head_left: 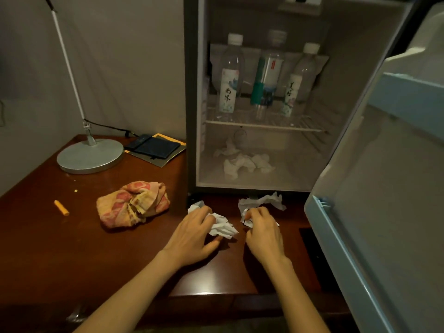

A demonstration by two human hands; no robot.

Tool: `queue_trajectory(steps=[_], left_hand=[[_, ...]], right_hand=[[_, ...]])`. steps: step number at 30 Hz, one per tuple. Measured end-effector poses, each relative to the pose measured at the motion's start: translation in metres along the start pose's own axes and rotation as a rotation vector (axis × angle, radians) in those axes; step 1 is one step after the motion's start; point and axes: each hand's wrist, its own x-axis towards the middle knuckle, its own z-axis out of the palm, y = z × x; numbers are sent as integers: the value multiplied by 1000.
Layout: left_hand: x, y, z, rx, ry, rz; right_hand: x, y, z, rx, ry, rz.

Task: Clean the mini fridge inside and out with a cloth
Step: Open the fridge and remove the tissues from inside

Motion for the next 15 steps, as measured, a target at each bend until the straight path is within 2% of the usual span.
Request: queue_trajectory(steps=[9,15], left_hand=[[0,-12,-5,36,22,22],[15,-21,5,48,38,31]], right_hand=[[14,15,8,-171,103,39],[41,22,9,-124,-134,176]])
